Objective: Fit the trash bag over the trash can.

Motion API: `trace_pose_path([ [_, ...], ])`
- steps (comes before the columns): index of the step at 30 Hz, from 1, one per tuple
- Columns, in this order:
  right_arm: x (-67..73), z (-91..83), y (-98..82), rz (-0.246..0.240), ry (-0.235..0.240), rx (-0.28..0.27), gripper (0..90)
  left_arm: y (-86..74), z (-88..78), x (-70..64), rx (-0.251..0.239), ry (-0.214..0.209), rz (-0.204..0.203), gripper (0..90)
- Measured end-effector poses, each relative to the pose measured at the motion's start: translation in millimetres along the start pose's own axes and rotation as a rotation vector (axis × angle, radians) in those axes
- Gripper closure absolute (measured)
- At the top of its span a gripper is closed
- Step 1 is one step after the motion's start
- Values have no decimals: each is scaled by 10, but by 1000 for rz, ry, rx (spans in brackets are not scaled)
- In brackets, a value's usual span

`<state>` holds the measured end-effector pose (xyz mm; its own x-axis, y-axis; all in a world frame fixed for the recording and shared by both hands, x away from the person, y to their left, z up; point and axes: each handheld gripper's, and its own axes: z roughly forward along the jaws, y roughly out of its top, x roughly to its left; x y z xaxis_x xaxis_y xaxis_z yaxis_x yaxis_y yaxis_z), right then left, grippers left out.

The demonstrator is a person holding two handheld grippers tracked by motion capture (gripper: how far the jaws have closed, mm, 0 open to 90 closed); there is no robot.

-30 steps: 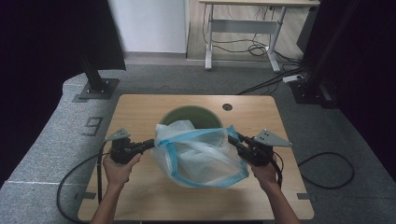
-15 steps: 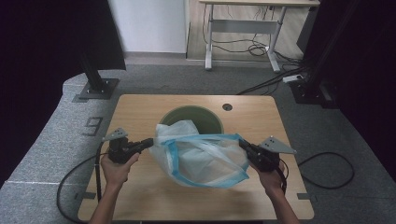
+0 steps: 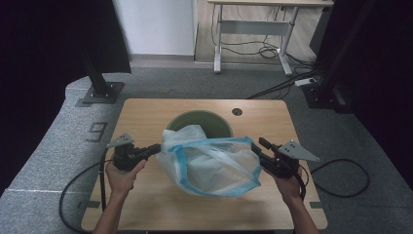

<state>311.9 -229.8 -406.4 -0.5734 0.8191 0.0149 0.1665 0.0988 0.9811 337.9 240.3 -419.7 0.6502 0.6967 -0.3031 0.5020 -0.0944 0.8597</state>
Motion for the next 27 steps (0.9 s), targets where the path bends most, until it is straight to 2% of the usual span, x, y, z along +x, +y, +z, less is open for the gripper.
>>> trace_pose_path([
  [3, -35, 11, 115, 6, 12, 13, 549, 4, 4, -9, -1, -3, 2, 898],
  [7, -56, 107, 174, 9, 43, 49, 526, 14, -2, -22, -6, -2, 6, 898],
  [9, -55, 156, 160, -2, 50, 77, 526, 19, -17, -23, -14, 2, 7, 898],
  [12, -85, 176, 87, 18, 58, 104, 528, 31, -51, -15, -34, 14, 8, 898],
  [16, -113, 140, 4, 49, 64, 102, 531, 45, -63, -9, -42, 18, 7, 898],
  [18, -119, 129, -29, 60, 71, 105, 581, 50, -61, -20, -44, 18, 13, 898],
  [21, -124, 115, -76, 56, 103, 114, 821, 56, -57, -33, -44, 19, 16, 899],
  [22, -121, 113, -78, 51, 107, 113, 875, 65, -53, -35, -42, 19, 18, 898],
  [24, -116, 116, -57, 39, 110, 109, 886, 97, -47, -34, -35, 22, 22, 898],
  [27, -120, 135, 19, 25, 85, 87, 887, 175, -39, -31, -29, 26, 32, 899],
])
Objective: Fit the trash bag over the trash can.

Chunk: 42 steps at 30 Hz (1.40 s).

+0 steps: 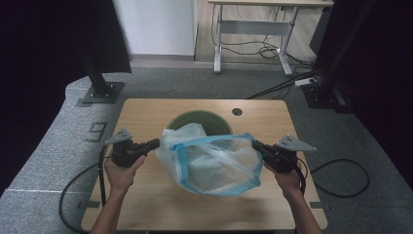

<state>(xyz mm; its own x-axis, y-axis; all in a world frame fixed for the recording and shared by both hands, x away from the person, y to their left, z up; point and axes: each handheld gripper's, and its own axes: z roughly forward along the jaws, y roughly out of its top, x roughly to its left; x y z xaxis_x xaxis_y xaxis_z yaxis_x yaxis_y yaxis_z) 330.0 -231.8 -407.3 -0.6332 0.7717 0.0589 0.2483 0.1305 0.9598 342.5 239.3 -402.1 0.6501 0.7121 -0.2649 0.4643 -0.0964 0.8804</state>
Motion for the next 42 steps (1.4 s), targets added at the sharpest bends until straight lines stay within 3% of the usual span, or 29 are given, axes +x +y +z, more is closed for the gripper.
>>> trace_pose_path([
  [7, -94, 161, 253, 10, -52, -32, 887, 203, 76, 102, 5, 18, 6, 899],
  [15, -260, 533, 526, 14, -105, -9, 887, 360, 208, 351, 18, 41, -52, 898],
  [18, -303, 624, 538, 26, -119, 0, 887, 387, 259, 442, 25, 52, -83, 898],
  [23, -346, 843, 474, 23, -148, 57, 887, 339, 399, 503, 76, 86, -113, 899],
  [29, -331, 1016, 323, 44, -122, 94, 886, 257, 512, 516, 104, 81, -128, 898],
  [32, -318, 1107, 238, 29, -118, 149, 886, 239, 568, 497, 122, 88, -117, 898],
  [37, -345, 1178, 149, 53, -108, 172, 887, 224, 653, 490, 137, 81, -121, 898],
  [42, -347, 1270, 47, 69, -71, 228, 887, 206, 719, 516, 155, 78, -147, 898],
])
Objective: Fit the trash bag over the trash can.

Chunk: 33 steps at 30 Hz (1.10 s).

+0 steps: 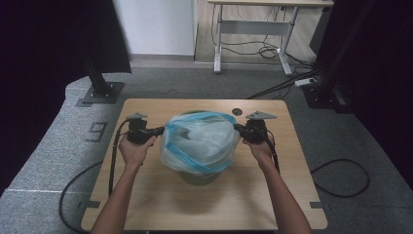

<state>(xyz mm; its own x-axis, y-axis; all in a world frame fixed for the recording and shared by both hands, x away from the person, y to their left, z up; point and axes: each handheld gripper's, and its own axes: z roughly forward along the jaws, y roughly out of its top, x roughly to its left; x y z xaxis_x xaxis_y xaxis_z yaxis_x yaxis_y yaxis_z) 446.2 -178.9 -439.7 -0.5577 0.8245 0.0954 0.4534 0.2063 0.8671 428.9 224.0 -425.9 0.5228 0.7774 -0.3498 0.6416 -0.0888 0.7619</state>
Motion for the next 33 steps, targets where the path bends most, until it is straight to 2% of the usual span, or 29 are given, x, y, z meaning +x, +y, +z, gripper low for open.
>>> trace_pose_path([
  [6, 45, 78, -21, 2, 21, 24, 887, -6, 105, 45, 34, -11, -32, 898],
  [16, 62, 138, -50, 8, 24, 46, 888, -47, 221, 38, 90, -13, -25, 899],
  [19, 83, 161, -63, 9, 24, 61, 888, -90, 209, 53, 87, -22, -41, 898],
  [22, 119, 191, -75, -6, 18, 85, 888, -155, 219, 76, 120, 2, -43, 899],
  [25, 130, 222, -103, -3, 13, 108, 888, -239, 221, 115, 117, -10, -64, 898],
  [27, 146, 225, -118, -13, -2, 123, 888, -281, 235, 115, 148, 21, -37, 899],
  [29, 142, 250, -178, -39, -25, 154, 888, -336, 247, 144, 143, 3, -61, 899],
  [30, 117, 262, -223, -20, -30, 168, 888, -346, 247, 152, 142, 1, -62, 899],
  [33, 68, 236, -288, 5, -15, 138, 887, -336, 183, 146, 111, -12, -61, 898],
])
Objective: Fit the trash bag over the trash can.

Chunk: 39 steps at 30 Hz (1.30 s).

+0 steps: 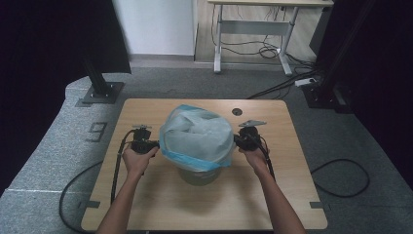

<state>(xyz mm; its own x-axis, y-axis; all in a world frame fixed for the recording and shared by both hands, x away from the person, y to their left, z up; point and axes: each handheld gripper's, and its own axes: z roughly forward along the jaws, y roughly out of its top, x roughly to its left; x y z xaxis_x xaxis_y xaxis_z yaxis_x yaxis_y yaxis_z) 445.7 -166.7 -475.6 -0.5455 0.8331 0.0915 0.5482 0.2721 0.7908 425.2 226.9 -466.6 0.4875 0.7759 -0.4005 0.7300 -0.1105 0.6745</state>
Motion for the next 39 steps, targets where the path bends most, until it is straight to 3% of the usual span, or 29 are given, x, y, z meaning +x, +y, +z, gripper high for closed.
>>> trace_pose_path([
  [4, -39, -87, -6, 11, -9, -38, 866, 58, -173, -34, -74, -32, -5, 791],
  [11, -106, -269, 25, 41, -3, -100, 855, 153, -595, -127, -214, -43, 1, 625],
  [16, -90, -322, 39, 32, -7, -119, 854, 202, -874, -281, -266, -34, 59, 580],
  [23, -101, -371, 73, 34, -19, -118, 854, 179, -1054, -338, -278, -9, 95, 529],
  [27, -92, -398, 106, 25, -21, -120, 854, 154, -1085, -374, -264, -31, 117, 522],
  [33, -62, -410, 136, 16, -28, -119, 854, 180, -958, -460, -212, -51, 143, 494],
  [39, -19, -426, 154, -2, -30, -118, 854, 222, -800, -397, -180, -49, 118, 490],
])
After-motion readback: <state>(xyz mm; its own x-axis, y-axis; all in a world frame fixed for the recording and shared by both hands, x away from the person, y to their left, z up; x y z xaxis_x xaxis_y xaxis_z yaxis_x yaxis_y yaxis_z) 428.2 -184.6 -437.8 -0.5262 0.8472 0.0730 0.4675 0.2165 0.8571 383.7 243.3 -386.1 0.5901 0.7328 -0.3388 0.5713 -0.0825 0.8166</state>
